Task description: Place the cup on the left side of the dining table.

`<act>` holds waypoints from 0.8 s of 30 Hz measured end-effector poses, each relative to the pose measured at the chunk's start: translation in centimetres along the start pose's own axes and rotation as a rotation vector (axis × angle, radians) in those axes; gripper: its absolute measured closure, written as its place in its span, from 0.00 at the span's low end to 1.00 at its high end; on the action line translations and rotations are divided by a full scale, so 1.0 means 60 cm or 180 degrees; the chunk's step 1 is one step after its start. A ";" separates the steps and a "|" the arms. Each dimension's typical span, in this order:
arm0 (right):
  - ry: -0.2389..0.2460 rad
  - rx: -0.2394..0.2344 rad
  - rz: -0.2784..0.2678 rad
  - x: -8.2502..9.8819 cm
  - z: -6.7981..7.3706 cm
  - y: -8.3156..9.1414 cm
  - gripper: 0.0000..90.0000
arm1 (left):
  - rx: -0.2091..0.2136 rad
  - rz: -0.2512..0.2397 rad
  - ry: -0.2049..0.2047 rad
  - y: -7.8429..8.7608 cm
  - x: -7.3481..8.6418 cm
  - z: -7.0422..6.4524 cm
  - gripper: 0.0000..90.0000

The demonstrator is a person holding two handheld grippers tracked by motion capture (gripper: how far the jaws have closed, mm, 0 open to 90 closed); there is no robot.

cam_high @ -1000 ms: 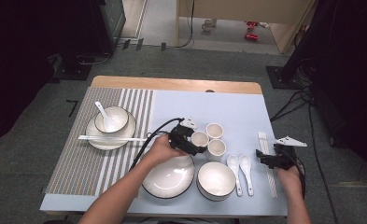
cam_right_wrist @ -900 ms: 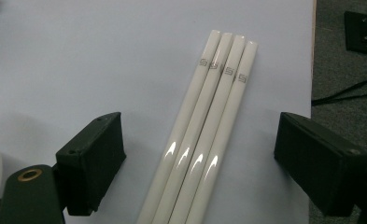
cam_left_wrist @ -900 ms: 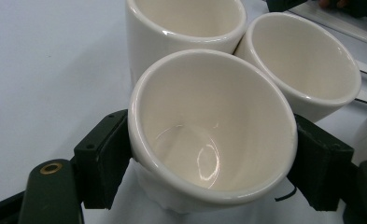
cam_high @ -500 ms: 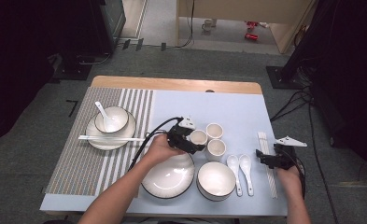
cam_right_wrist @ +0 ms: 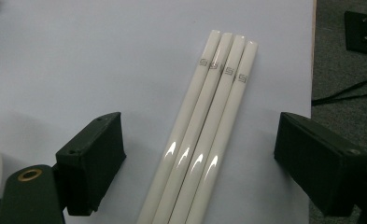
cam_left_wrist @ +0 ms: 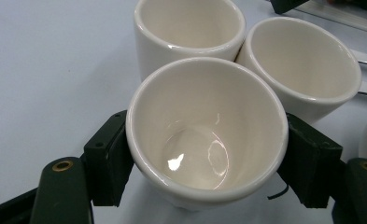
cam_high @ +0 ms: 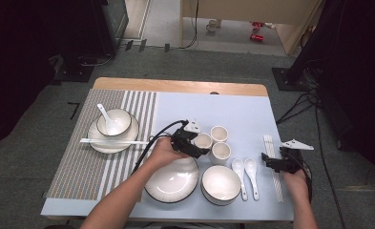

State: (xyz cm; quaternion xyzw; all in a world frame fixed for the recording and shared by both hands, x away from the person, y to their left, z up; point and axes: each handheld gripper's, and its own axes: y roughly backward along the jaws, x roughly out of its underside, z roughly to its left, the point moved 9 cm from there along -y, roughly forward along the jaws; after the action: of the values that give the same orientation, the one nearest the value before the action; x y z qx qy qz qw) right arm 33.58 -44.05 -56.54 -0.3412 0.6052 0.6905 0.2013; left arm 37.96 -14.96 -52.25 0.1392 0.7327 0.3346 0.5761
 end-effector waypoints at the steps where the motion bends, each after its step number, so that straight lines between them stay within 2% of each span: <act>1: -0.0001 0.0000 0.0000 0.000 0.000 0.000 0.17 | 0.0004 -0.0003 0.0015 0.000 0.000 0.000 0.31; 12: -0.0001 -0.0001 0.0000 0.000 0.000 0.000 0.17 | 0.0031 0.0035 0.0057 0.003 0.000 0.001 0.31; 14: -0.0002 -0.0001 -0.0001 0.000 0.000 0.000 0.17 | 0.0050 0.0027 0.0099 0.006 -0.001 0.002 0.31; 17: 0.0001 -0.0001 -0.0002 0.000 0.000 0.000 0.17 | 0.0005 -0.0018 0.0083 0.010 -0.007 0.003 0.31; 24: -0.0001 -0.0001 0.0000 0.000 0.000 0.000 0.17 | 0.0055 0.0004 0.0139 0.023 -0.014 0.004 0.31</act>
State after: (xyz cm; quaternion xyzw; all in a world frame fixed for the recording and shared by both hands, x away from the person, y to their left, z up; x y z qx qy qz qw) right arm 33.58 -44.05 -56.54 -0.3411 0.6051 0.6906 0.2015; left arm 38.19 -14.33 -50.74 0.1373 0.7479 0.3316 0.5585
